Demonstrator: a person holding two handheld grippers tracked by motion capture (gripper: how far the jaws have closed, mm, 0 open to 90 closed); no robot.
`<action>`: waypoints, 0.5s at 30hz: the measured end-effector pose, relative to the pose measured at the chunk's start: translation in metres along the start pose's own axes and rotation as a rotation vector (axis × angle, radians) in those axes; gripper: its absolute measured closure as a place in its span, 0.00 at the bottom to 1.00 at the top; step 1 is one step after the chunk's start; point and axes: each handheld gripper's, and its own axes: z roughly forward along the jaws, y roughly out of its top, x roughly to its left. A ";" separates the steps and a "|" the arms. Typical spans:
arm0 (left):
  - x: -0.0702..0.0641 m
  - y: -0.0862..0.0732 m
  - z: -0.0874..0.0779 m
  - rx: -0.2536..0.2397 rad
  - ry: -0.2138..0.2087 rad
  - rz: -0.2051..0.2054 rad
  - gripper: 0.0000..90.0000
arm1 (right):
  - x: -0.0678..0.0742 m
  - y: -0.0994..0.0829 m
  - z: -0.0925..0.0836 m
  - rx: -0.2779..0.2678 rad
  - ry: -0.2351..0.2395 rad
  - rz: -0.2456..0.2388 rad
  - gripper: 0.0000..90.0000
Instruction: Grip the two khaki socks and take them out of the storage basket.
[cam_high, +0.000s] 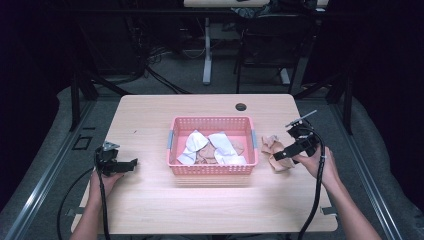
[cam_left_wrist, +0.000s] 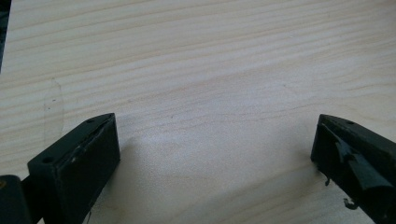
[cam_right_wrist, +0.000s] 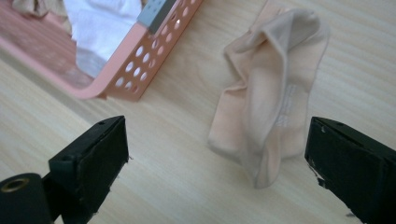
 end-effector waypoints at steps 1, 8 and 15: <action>0.000 0.000 0.000 0.000 0.000 0.000 0.01 | 0.003 -0.003 0.000 -0.003 -0.004 -0.003 0.06; 0.000 0.000 0.000 0.000 0.000 0.000 0.01 | 0.014 -0.026 0.001 -0.011 -0.004 -0.034 0.05; 0.000 0.000 0.000 0.000 0.000 0.000 0.01 | 0.019 -0.047 0.008 0.030 -0.005 -0.041 0.06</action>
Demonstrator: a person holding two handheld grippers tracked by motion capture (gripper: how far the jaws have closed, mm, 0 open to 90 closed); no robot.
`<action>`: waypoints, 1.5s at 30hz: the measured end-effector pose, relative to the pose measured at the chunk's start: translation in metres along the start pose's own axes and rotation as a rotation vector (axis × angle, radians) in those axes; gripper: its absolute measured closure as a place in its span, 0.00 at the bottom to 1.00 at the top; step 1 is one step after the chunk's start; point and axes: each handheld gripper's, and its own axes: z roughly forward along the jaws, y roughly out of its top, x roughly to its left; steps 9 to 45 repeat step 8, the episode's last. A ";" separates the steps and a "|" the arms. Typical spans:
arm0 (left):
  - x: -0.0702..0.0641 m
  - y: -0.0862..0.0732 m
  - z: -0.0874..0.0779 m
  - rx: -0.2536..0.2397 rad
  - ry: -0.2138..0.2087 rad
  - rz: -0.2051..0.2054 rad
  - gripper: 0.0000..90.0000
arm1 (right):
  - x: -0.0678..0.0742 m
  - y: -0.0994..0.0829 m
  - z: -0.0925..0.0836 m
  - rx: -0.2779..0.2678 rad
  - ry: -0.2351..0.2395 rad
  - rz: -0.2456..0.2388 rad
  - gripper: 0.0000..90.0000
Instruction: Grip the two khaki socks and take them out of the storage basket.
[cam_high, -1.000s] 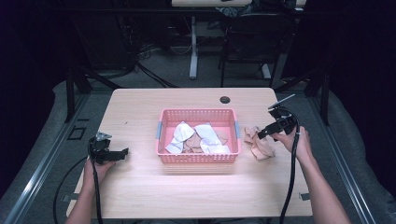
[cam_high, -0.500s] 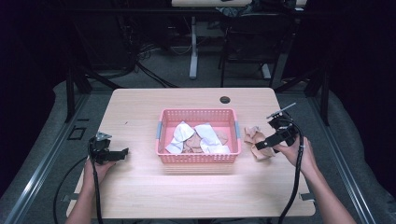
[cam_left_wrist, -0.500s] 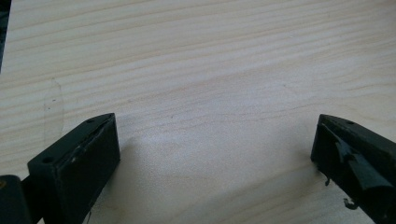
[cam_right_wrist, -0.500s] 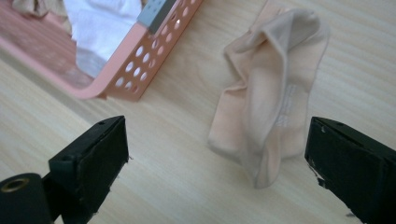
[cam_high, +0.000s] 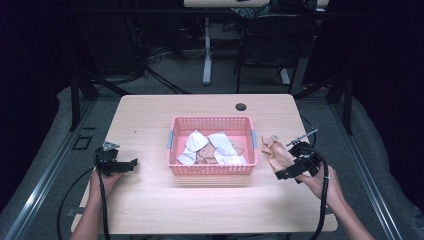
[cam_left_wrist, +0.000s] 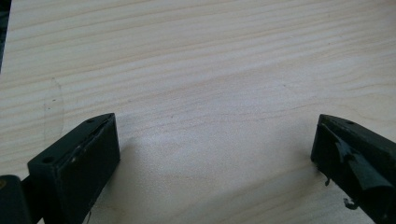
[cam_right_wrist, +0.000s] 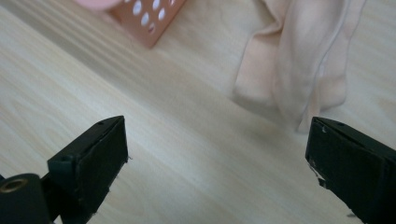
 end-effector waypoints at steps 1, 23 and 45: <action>0.000 0.000 0.000 0.000 0.000 0.000 0.01 | 0.001 -0.003 0.002 0.002 -0.001 0.001 0.06; 0.000 0.000 0.000 0.000 0.000 -0.001 0.01 | -0.003 -0.013 0.009 0.034 0.006 0.018 0.07; 0.000 0.000 0.000 0.000 0.000 -0.001 0.01 | -0.003 -0.013 0.009 0.034 0.006 0.018 0.07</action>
